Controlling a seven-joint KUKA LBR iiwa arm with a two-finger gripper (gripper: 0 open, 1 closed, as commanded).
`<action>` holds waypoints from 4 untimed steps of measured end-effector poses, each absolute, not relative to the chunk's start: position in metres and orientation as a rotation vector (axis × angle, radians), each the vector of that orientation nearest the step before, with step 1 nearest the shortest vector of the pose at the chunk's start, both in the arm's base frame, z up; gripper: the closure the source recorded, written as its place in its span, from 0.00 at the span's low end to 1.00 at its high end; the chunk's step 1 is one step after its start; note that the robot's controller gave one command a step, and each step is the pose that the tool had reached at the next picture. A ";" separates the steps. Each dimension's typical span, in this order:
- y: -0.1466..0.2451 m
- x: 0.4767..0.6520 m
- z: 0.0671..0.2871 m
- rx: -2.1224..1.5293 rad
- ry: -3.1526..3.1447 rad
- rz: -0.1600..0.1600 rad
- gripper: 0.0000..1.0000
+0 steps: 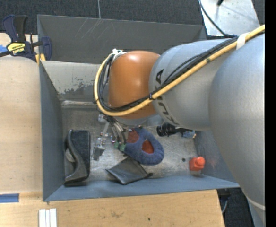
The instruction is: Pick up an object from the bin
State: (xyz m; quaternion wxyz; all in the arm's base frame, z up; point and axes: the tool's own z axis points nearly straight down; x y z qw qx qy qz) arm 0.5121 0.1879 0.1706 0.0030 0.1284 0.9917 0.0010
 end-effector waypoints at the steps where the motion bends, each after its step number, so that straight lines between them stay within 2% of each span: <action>1: 0.108 0.495 0.072 0.344 3.111 0.012 0.00; 2: 0.108 0.498 0.076 0.346 3.099 0.011 1.00; 3: 0.034 0.549 0.075 0.244 3.125 0.014 1.00; 4: 0.035 0.548 0.076 0.244 3.123 0.011 1.00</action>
Offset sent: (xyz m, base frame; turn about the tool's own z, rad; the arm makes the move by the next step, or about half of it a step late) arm -0.0207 -0.0810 -0.1006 -0.0367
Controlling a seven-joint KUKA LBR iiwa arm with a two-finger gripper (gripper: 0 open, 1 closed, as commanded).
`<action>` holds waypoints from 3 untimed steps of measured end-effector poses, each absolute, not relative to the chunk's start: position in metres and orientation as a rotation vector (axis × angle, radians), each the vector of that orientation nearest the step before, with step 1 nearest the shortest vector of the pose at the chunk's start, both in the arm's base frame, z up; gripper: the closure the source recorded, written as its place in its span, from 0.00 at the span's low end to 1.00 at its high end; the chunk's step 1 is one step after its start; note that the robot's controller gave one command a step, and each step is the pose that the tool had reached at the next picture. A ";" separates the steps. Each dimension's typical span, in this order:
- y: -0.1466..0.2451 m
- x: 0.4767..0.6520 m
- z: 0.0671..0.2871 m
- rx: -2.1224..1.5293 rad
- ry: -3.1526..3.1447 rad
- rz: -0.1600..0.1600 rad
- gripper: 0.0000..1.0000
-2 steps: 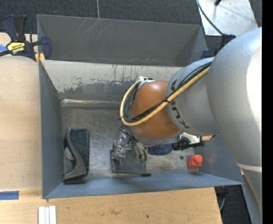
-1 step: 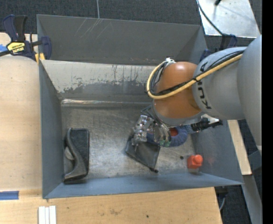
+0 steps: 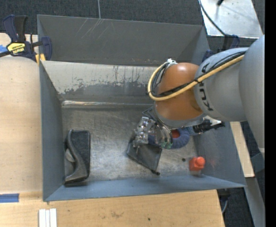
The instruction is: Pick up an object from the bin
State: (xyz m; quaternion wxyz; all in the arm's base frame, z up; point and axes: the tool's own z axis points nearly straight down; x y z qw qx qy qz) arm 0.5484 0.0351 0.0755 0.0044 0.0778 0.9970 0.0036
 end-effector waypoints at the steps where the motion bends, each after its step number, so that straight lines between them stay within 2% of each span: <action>1: 0.033 0.548 0.074 0.247 3.124 0.005 0.00; 2: 0.004 0.486 0.106 0.070 3.141 0.000 0.00; 3: -0.013 0.485 0.074 -0.204 3.126 0.006 0.00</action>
Offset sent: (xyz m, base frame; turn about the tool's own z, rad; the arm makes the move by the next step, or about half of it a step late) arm 0.0000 0.0000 0.0000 0.0000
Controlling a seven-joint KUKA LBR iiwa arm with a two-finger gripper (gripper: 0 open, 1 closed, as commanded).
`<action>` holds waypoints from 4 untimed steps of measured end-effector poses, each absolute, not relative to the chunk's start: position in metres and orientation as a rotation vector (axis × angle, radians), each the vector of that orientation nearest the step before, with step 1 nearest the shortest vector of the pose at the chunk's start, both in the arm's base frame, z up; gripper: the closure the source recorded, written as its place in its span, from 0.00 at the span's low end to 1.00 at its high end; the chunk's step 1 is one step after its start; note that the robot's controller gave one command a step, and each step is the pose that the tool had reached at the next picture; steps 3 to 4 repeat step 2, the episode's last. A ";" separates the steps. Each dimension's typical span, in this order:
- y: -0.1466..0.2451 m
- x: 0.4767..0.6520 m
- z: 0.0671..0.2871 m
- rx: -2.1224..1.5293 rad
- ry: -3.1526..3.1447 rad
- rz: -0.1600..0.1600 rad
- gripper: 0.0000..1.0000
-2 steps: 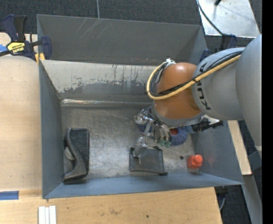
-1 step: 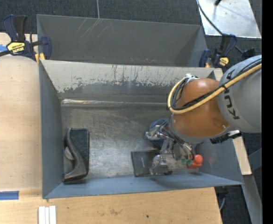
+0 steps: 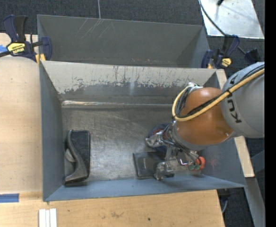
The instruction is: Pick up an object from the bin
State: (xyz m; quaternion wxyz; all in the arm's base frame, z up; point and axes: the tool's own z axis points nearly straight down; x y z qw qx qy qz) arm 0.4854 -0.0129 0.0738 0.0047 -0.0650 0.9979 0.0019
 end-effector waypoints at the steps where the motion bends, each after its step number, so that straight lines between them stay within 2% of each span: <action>1: -0.014 0.488 0.076 -0.200 3.114 0.002 1.00; 2: -0.019 0.489 0.236 -0.660 3.061 -0.004 1.00; 4: -0.019 0.489 0.236 -0.660 3.061 -0.004 1.00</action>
Offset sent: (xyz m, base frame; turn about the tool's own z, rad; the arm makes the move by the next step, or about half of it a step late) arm 0.0000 0.0000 0.0000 0.0000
